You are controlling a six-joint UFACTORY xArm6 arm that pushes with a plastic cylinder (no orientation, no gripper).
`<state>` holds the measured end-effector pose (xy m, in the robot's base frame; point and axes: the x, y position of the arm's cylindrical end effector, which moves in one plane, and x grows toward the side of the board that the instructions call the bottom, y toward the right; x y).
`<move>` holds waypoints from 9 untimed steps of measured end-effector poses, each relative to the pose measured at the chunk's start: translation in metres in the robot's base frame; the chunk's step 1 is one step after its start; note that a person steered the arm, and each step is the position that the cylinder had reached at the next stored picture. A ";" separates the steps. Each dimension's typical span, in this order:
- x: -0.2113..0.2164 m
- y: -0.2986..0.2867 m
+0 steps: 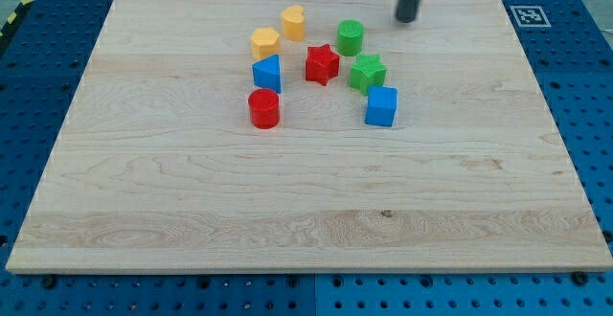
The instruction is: Slide the green circle above the green star
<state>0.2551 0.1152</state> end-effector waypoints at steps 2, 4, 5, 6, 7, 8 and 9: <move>0.001 -0.035; 0.009 -0.084; 0.028 -0.084; 0.034 -0.084; 0.045 -0.084; 0.052 -0.073; 0.055 -0.046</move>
